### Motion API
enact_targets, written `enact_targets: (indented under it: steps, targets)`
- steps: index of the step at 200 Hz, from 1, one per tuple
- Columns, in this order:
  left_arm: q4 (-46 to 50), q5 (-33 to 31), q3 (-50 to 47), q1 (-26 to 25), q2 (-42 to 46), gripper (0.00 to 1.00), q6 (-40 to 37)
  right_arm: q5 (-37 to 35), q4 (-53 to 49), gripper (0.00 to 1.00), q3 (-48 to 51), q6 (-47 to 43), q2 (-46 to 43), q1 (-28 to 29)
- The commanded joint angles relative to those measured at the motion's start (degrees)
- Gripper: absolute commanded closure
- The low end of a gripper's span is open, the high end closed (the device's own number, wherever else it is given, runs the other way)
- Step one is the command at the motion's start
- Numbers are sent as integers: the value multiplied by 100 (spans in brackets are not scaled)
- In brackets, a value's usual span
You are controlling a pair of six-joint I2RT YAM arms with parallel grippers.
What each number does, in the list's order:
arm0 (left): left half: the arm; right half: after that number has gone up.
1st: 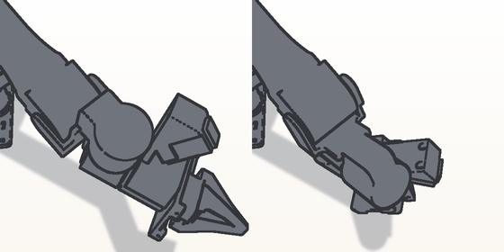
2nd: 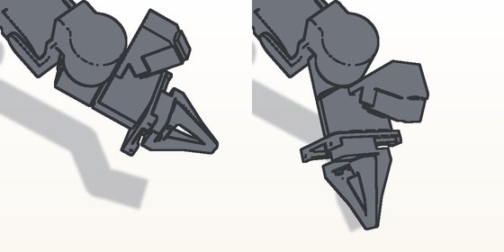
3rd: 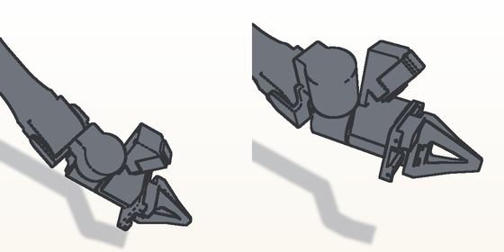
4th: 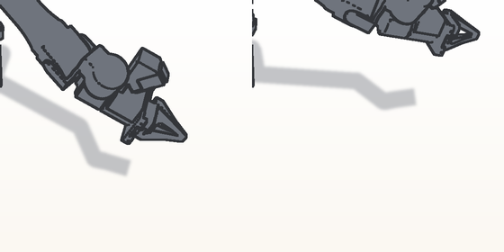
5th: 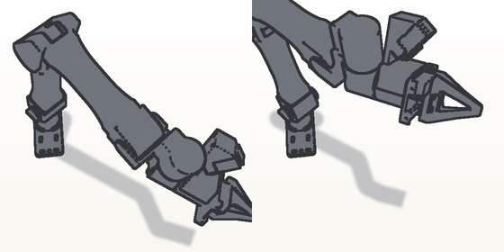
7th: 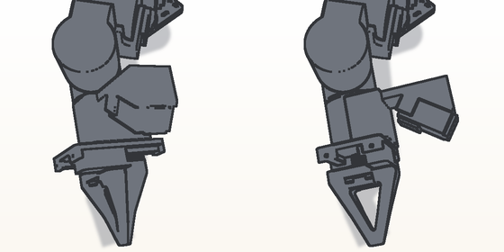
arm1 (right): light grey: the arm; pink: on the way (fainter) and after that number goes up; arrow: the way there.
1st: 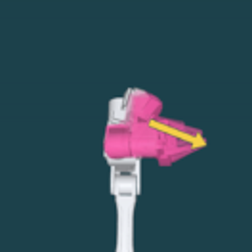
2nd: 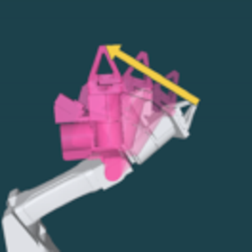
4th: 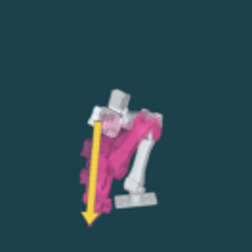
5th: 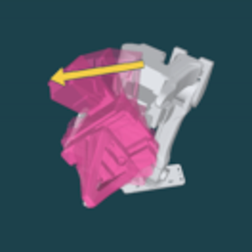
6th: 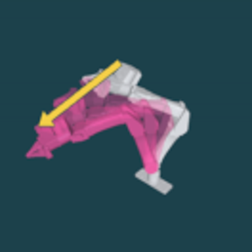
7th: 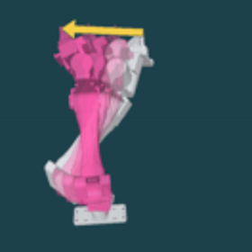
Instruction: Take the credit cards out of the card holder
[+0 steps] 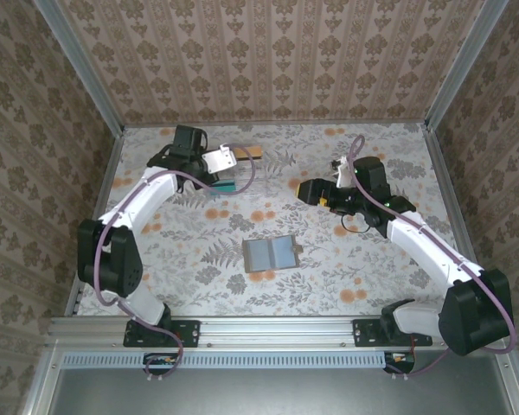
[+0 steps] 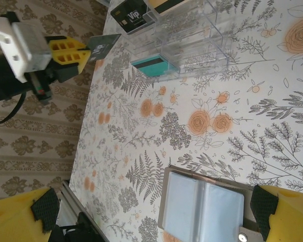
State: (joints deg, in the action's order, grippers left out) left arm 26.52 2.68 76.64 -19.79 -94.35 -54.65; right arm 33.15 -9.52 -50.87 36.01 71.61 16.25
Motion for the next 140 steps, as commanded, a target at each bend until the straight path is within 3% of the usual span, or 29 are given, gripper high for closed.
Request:
enact_targets:
  steps: [1,47,140]
  targets:
    - [-423,-348,327,11,-222,100,-748,-63,-96,0,-182,38,-52,-49]
    - [-908,-557,536,0,-703,100,-1076,-54,-119,0,-282,48,54,-81]
    - [-618,-214,916,-7,-1190,100,-1155,-89,-135,0,-255,82,98,-96]
